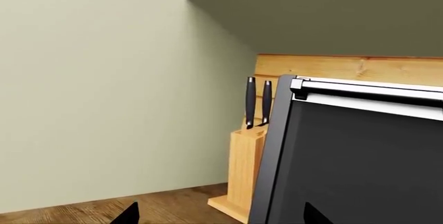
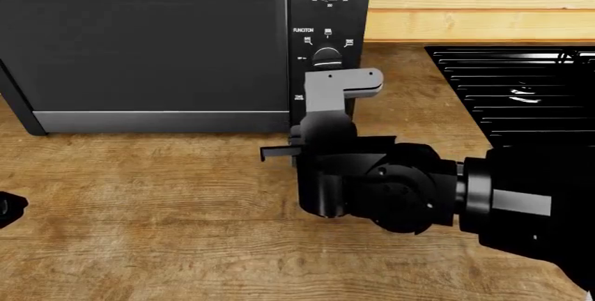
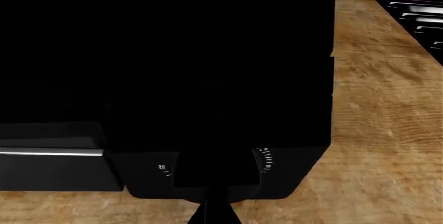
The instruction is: Turn on the toaster oven by setting the timer.
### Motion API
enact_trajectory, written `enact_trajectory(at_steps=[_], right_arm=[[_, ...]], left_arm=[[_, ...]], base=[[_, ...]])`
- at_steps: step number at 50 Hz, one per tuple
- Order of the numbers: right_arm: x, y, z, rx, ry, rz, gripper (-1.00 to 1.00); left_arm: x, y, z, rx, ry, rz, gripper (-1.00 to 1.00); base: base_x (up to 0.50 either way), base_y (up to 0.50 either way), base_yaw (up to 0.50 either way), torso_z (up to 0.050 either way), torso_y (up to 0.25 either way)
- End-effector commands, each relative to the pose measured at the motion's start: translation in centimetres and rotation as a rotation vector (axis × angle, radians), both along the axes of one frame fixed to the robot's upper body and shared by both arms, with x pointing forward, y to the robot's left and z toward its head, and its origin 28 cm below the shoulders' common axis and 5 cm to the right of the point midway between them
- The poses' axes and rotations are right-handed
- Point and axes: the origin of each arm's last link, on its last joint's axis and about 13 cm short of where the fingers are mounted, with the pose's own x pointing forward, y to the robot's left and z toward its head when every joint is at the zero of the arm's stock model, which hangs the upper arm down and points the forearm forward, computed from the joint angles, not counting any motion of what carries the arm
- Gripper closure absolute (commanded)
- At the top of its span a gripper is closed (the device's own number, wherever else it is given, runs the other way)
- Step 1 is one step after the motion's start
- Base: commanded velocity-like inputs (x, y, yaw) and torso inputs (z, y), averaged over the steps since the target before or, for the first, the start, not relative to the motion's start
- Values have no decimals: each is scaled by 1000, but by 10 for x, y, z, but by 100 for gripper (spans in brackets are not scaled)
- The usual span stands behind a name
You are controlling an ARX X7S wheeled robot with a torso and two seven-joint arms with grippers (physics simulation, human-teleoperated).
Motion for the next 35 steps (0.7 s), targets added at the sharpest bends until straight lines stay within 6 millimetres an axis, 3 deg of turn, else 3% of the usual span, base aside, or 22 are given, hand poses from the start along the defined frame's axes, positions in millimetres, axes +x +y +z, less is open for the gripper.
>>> enact_trajectory(at_steps=[1,20,35], right_arm=[[1,0,5,6,-34,9,100],[8,3,17,307,-34,2,100],[8,3,20,404,-42,-6,100]], left_arm=[[1,0,-1,-1,2,-2,-100],[0,-1,-3,-8,12,-15,-100],[1,0,-4,-8,16,-10,-100]], base=[[0,0,0,0,0],[0,0,0,0,0],[0,0,0,0,0]])
